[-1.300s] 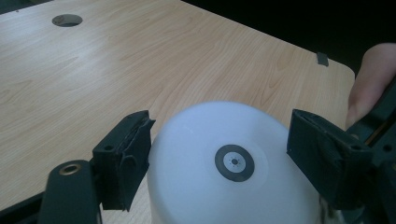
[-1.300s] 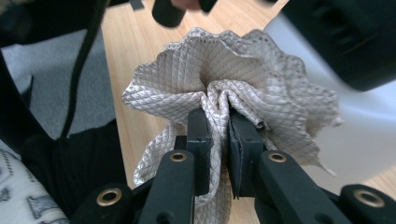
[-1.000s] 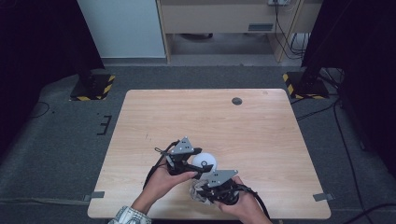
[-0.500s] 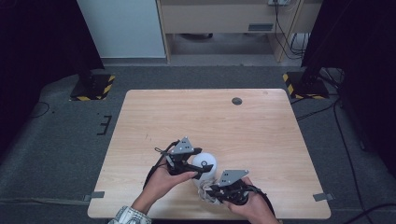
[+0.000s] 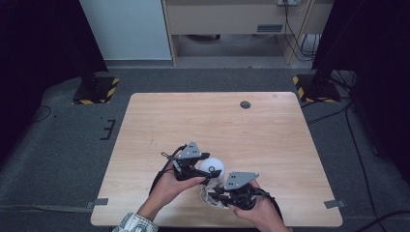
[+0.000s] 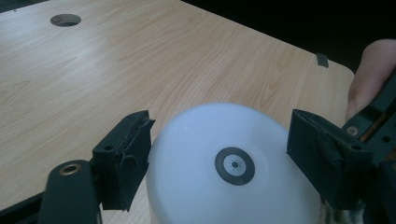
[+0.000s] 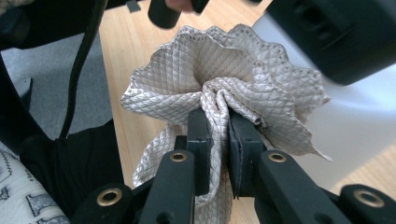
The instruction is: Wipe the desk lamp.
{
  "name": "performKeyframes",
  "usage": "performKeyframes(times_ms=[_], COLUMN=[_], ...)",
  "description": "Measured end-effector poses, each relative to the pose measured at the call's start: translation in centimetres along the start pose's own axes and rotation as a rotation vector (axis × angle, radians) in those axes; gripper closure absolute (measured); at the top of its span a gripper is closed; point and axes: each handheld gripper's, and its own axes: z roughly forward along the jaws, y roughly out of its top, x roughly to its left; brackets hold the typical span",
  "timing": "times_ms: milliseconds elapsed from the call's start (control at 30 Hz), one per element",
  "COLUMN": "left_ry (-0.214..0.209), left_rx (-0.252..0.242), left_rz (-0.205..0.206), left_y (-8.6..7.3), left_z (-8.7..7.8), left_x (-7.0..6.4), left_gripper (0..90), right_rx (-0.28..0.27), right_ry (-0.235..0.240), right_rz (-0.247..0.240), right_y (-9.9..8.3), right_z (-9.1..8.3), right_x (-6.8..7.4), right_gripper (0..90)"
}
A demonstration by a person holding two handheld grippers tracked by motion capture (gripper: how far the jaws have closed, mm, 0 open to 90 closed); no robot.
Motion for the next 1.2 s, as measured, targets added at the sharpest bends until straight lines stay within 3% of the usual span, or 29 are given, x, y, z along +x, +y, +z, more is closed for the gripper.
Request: performKeyframes(times_ms=[233,467,1000,1133,1200], left_ry=[0.001,0.004,0.032,0.065,0.067], left_rx=[-0.002,-0.017,-0.019,-0.018,-0.042], left_rz=[-0.006,-0.016,-0.029,0.012,0.015], left_y=[0.0,-0.1,0.4,0.7,0.9], left_z=[0.0,0.2,0.7,0.6,0.2], left_x=[0.0,0.0,1.1,1.0,0.8], left_gripper=[21.1,21.1,20.7,17.5,16.2], right_rx=[0.073,0.085,0.074,0.072,0.078], right_ry=[0.001,-0.041,-0.053,-0.039,-0.03], right_rz=[0.003,0.047,0.07,0.071,0.058], right_y=[-1.8,-3.4,-2.8,-2.8,-2.9], right_z=[1.2,-0.6,0.1,0.4,0.4], right_x=[-0.4,-1.8,-2.9,-2.8,-2.4], right_gripper=[80.8,80.6,80.6,80.3,80.2])
